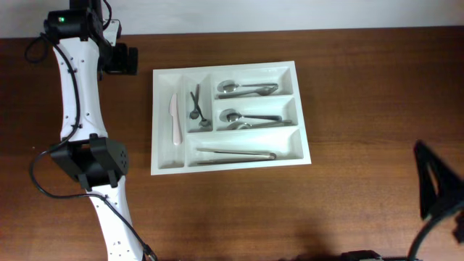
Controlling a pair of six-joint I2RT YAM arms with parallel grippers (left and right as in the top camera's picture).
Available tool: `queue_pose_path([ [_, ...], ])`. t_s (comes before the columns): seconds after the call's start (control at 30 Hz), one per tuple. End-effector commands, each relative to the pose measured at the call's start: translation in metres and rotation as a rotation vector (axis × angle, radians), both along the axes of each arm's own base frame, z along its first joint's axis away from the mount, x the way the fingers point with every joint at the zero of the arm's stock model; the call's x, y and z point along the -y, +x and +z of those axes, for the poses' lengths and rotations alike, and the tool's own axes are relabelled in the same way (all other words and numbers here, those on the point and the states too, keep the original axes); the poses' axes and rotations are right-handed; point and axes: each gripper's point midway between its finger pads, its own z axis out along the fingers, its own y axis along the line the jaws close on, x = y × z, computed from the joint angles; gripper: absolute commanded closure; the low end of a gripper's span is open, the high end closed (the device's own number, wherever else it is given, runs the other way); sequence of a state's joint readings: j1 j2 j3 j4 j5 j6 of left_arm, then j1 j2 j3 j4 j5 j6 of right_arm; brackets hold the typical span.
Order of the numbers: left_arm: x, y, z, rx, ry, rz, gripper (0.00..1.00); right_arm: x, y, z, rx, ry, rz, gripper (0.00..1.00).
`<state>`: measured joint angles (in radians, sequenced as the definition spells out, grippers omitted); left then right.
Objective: Pack container
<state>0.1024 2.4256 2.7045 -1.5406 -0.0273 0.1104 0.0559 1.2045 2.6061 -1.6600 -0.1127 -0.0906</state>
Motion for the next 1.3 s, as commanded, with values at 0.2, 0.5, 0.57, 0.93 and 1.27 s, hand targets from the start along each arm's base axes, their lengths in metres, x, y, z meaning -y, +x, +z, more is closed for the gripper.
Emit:
queue_pose_path([
  [0.2,-0.003,0.002,0.003,0.013,0.001,0.018,0.01,0.017,-0.046,-0.007,0.234,-0.031,-0.077,0.01],
  [0.5,-0.003,0.002,0.003,0.013,0.001,0.018,0.01,0.017,-0.038,-0.012,0.514,-0.001,-0.082,0.01],
  [0.57,-0.003,0.002,0.003,0.013,0.001,0.017,0.01,0.017,-0.034,-0.012,0.588,0.007,-0.084,0.01],
  [0.93,-0.003,0.002,0.003,0.014,0.001,0.018,0.01,0.014,0.011,-0.108,0.645,0.013,-0.086,0.01],
  [1.27,-0.003,0.002,0.003,0.013,0.001,0.018,0.01,0.005,0.064,-0.248,0.463,0.003,-0.051,0.01],
])
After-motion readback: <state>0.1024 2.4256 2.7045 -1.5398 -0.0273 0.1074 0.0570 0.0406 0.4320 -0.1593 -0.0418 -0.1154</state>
